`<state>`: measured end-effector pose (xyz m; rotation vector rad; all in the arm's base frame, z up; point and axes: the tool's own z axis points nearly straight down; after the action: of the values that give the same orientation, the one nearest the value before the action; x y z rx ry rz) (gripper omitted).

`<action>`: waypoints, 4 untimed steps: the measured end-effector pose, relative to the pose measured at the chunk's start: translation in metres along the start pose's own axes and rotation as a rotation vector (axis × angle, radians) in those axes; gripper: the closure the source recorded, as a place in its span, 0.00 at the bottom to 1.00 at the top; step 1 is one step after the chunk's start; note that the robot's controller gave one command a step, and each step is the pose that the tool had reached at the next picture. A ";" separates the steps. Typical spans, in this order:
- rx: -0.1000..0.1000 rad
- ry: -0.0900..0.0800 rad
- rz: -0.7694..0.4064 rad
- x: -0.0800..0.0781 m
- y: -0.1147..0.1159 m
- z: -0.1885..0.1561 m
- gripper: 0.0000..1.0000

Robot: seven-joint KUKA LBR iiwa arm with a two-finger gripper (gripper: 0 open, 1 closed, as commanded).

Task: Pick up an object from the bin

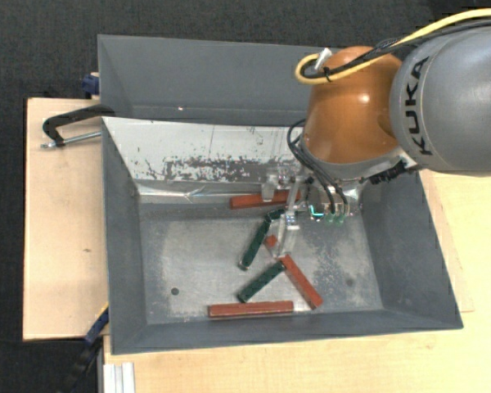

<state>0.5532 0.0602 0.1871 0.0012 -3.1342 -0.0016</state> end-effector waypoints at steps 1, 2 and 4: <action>-0.001 -0.009 0.001 -0.002 0.000 -0.005 0.00; -0.001 -0.014 0.037 0.006 0.014 0.039 0.00; -0.001 -0.013 -0.129 -0.005 0.021 0.102 0.00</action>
Offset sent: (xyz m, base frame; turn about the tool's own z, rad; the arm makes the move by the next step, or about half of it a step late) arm -0.0122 0.0201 -0.0626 0.0527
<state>0.5578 0.0818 0.0849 0.2045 -3.1403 -0.0032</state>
